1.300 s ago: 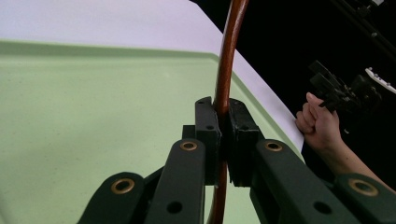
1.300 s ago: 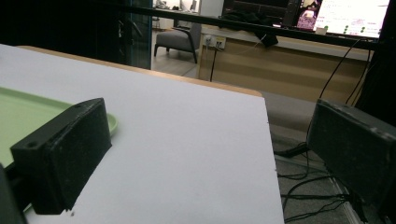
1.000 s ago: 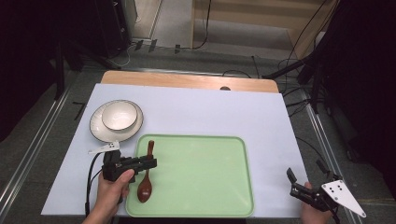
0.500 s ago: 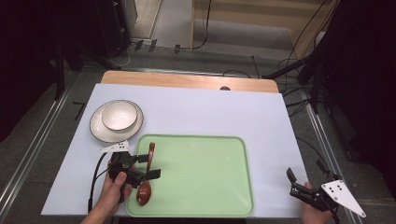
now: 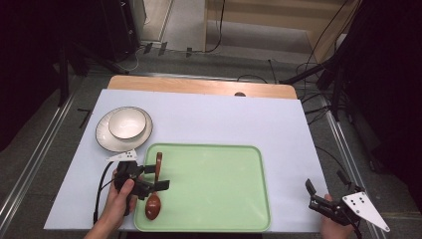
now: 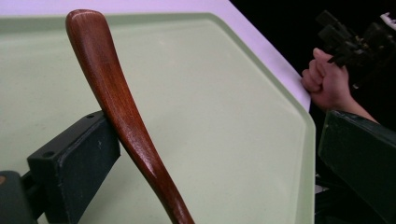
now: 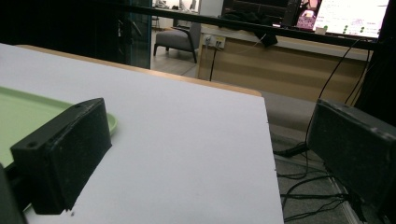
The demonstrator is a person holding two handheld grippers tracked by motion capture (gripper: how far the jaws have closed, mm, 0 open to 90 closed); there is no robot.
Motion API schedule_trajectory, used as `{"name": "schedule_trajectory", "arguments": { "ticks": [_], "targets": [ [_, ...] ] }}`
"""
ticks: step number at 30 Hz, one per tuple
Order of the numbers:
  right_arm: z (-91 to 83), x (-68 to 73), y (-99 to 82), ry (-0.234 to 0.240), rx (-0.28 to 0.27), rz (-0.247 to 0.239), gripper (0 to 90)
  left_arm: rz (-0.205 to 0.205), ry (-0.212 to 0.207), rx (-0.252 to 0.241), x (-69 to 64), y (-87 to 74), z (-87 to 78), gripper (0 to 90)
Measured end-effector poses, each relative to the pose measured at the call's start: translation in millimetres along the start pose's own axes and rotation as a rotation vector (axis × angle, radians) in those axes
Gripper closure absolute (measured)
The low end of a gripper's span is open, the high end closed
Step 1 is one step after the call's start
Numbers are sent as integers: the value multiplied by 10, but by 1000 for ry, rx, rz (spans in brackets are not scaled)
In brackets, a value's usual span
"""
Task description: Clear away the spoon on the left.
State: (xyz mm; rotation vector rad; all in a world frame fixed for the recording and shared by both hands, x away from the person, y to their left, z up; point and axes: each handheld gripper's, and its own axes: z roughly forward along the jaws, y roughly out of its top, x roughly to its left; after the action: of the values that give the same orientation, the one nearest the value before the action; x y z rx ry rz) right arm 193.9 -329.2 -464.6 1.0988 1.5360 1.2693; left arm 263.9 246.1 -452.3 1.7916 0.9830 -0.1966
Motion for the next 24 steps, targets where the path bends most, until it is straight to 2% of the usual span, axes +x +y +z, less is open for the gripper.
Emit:
{"name": "schedule_trajectory", "arguments": {
  "ticks": [2, 8, 11, 14, 18, 21, 24],
  "targets": [
    [0, -4, 0, -3, -3, -1, 0, 4, 25, 14, 25, -12, 4, 0],
    [2, -1, 0, -3, 0, -3, 0, 2, 23, 40, 46, -17, 12, 0],
    [0, -5, 0, -2, -3, -2, 0, 8, 62, 73, 53, -24, 32, 0],
    [1, -5, 0, -2, -3, -2, 0, 9, 65, 84, 61, -24, 35, 0],
    [0, -4, 0, -2, -2, -2, 0, 11, 95, 133, 82, -40, 73, 0],
    [-2, -7, -1, 0, -5, -3, 0, 13, 100, 128, 78, -40, 73, 0],
    [-1, -6, 0, -1, -3, -2, 0, 13, 87, 104, 86, -37, 41, 0]
  ]
}}
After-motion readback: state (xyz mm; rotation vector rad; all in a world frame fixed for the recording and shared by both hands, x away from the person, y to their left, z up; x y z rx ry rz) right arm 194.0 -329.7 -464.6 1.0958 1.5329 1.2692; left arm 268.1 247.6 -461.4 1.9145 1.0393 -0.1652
